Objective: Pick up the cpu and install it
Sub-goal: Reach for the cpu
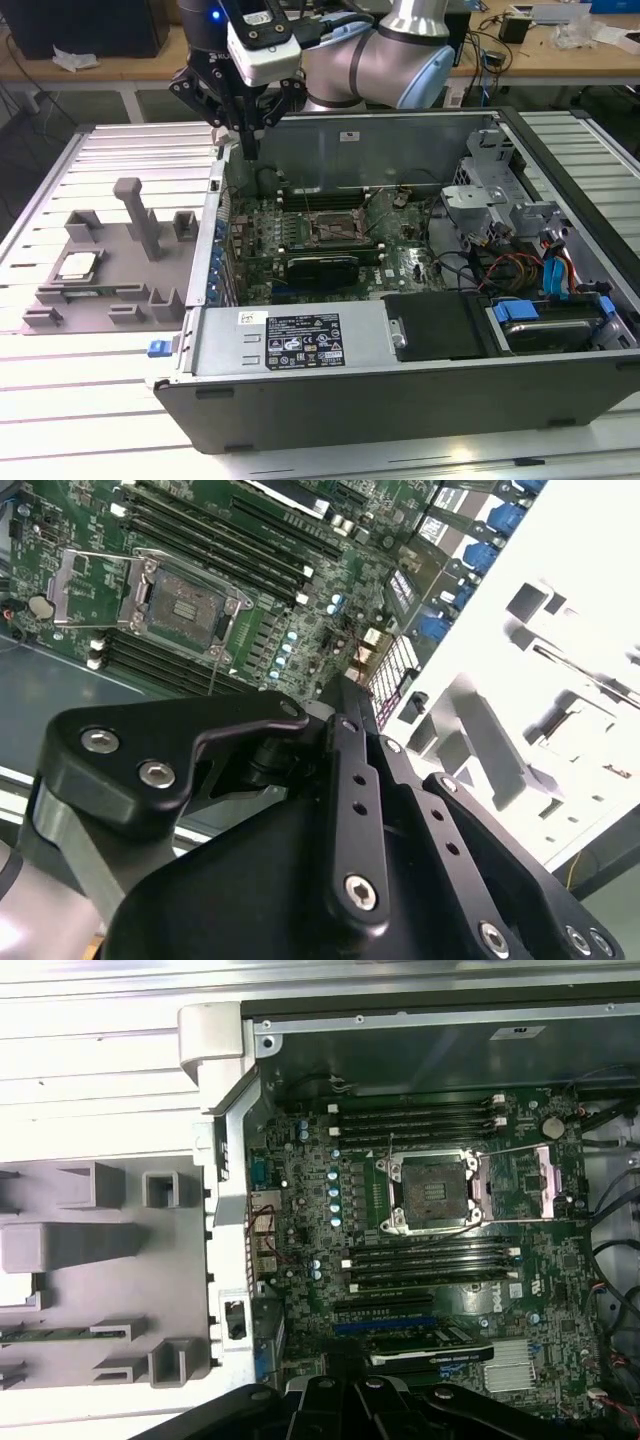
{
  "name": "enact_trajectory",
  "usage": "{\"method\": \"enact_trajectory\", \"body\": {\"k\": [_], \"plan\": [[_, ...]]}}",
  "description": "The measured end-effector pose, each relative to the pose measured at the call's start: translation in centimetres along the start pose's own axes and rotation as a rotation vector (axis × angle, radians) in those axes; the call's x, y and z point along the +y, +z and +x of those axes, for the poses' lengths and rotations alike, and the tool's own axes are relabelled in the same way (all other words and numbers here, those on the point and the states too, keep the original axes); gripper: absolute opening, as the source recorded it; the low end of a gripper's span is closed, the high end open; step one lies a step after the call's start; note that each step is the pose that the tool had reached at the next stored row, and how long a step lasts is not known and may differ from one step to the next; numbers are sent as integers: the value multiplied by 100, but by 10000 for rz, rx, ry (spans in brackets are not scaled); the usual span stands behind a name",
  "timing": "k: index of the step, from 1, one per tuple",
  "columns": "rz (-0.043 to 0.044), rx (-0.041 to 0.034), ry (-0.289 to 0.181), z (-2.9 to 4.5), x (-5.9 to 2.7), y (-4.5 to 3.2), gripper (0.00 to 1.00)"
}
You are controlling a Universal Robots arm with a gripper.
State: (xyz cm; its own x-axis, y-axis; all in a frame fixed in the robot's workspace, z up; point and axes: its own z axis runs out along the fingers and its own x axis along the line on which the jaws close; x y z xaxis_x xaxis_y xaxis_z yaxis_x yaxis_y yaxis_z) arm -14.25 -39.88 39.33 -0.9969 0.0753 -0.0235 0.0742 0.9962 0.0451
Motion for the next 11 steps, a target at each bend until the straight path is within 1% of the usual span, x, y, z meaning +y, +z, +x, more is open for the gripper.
{"method": "enact_trajectory", "body": {"k": [11], "plan": [[0,-5,0,138,-10,-4,11]]}}
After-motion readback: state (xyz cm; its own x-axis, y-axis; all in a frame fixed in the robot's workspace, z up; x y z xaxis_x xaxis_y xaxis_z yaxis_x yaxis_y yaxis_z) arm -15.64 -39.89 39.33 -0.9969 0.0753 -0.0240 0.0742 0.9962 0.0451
